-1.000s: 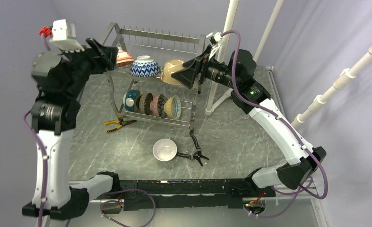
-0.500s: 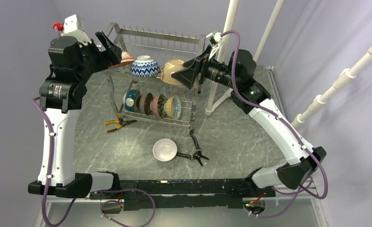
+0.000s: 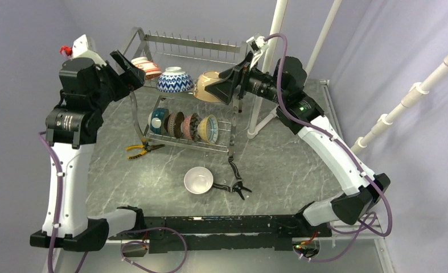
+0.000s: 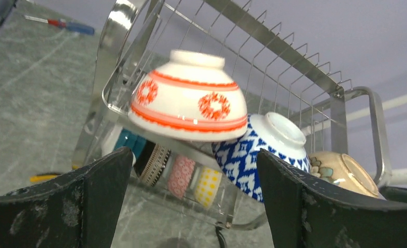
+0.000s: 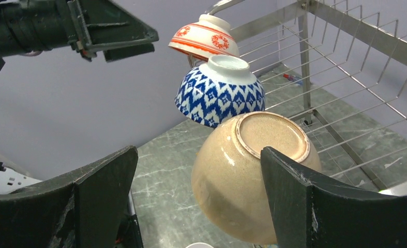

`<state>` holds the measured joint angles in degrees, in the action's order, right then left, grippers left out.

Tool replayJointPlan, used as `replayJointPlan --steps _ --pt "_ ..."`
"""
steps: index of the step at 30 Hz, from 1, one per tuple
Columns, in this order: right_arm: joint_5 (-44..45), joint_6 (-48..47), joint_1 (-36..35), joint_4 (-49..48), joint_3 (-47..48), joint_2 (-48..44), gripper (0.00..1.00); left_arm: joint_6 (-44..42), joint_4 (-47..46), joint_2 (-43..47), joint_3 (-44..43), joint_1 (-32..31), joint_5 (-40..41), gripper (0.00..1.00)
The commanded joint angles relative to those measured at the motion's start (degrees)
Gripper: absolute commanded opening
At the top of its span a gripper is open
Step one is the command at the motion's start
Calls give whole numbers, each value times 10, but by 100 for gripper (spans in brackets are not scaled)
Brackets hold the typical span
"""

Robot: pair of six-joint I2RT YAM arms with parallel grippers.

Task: Load the bowls into the dish rack
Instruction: Adjust the bowl in the dish rack.

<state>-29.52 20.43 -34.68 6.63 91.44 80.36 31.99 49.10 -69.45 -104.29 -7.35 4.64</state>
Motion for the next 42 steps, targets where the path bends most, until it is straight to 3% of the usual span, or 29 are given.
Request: replayJointPlan --steps 1,7,15,21,33,42 --pt "-20 -8 -2 4 28 22 93 89 -5 49 41 1 -9 94" --pt "-35 -9 -2 -1 59 48 93 173 -98 92 135 1 -41 94" --pt "-51 -14 -1 -1 107 80 93 243 -217 107 206 1 -58 87" --pt "-59 -15 -2 -14 125 93 93 245 -226 101 204 1 -48 86" --pt "-82 -8 -25 63 327 248 92 220 -209 114 208 6 -8 77" --pt "-100 16 -37 59 413 329 92 253 -249 103 245 38 -50 78"
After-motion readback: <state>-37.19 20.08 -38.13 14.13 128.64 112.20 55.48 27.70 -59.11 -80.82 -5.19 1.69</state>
